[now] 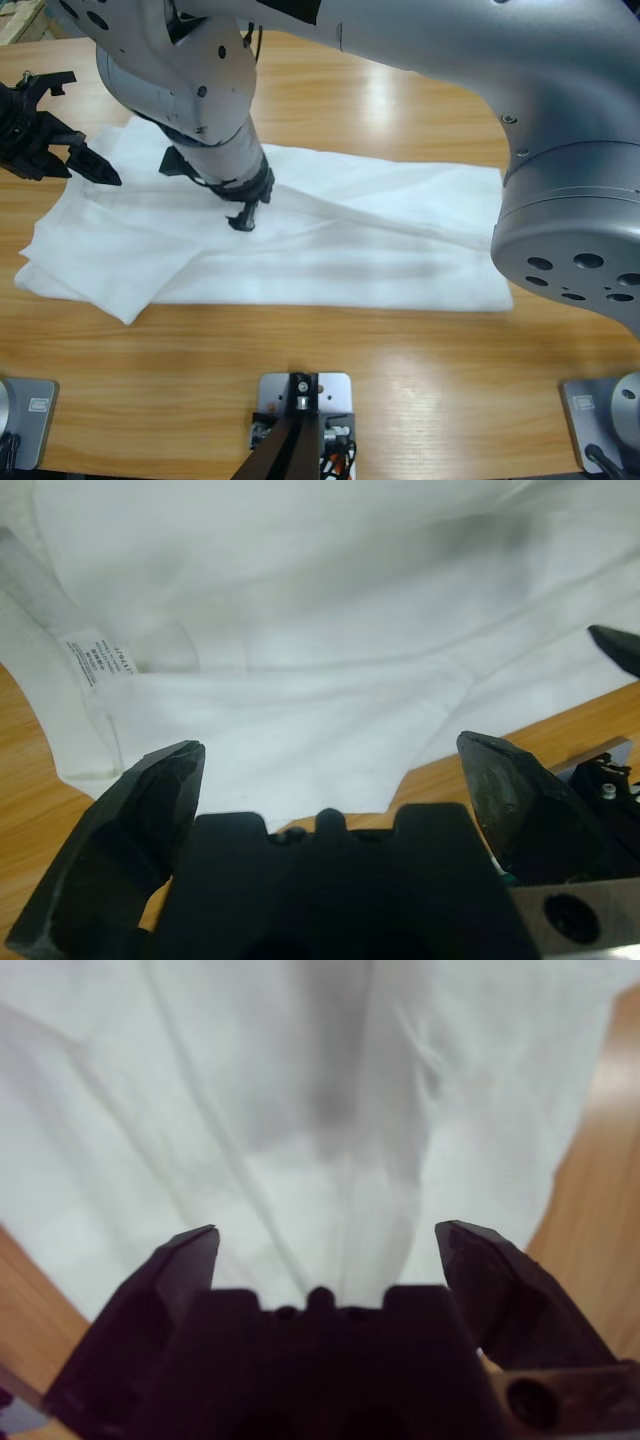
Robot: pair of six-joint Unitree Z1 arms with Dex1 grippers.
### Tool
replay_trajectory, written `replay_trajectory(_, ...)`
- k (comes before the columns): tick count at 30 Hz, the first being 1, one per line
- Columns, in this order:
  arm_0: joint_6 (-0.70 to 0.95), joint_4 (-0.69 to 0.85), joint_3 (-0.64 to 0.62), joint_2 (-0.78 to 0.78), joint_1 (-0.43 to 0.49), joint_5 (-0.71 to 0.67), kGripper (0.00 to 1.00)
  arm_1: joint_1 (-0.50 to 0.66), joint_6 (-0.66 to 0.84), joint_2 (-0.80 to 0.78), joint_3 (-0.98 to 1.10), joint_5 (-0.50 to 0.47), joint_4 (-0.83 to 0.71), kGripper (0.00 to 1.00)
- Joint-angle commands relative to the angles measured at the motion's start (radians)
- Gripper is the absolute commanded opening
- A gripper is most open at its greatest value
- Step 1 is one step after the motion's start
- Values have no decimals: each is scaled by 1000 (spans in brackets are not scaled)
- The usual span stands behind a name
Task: Fold clothes
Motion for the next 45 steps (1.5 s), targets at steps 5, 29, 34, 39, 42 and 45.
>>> replay_trajectory(5, -15, -14, 34, 38, -10, 8, 977, -30, 212, -270, 371, -12, -65, 1000)
replay_trajectory(29, -14, -14, 39, 54, -13, 8, 977, -142, -19, -406, 1028, 75, -620, 1000)
replay_trajectory(34, -14, -13, 40, 54, -13, 8, 977, -145, -34, -363, 979, 119, -616, 1000)
replay_trajectory(39, -14, -13, 40, 55, -14, 8, 977, -145, -41, -330, 945, 147, -616, 1000)
replay_trajectory(42, -14, -13, 40, 55, -14, 8, 977, -145, -43, -315, 936, 166, -620, 1000)
replay_trajectory(45, -14, -13, 40, 55, -14, 8, 977, -145, -45, -300, 929, 176, -623, 1000)
